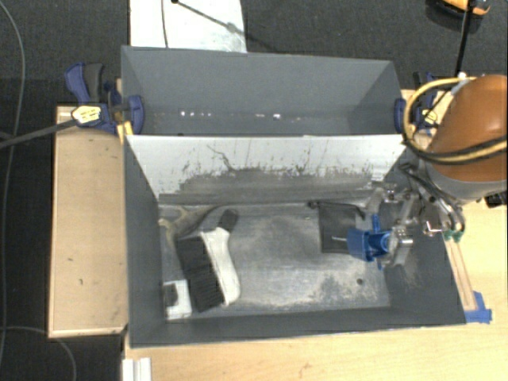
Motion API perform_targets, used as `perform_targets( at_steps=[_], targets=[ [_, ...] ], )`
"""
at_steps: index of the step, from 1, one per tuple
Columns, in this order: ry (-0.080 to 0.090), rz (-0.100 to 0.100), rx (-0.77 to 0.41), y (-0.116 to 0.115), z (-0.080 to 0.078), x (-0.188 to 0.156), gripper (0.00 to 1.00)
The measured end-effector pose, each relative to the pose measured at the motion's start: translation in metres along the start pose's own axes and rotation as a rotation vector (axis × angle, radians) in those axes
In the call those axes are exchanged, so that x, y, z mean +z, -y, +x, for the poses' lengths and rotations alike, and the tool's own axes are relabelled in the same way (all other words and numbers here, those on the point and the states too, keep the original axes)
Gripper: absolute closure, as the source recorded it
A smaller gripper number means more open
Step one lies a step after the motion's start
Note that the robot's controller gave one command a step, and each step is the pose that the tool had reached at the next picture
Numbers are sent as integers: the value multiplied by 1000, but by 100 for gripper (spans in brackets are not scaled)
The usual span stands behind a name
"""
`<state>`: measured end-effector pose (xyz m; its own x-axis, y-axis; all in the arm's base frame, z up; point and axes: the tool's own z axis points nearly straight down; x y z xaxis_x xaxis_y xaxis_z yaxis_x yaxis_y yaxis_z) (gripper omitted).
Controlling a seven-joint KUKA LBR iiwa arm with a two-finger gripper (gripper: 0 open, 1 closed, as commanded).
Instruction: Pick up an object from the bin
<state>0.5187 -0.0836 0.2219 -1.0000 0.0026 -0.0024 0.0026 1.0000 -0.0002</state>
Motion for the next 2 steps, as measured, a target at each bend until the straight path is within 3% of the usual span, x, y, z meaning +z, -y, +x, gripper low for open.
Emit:
perform_targets(
  at_steps=[1,2],
  targets=[
    [7,1,-5,1,-6,36,0],
    [-1,-1,57,-5,-27,72,0]
  ],
)
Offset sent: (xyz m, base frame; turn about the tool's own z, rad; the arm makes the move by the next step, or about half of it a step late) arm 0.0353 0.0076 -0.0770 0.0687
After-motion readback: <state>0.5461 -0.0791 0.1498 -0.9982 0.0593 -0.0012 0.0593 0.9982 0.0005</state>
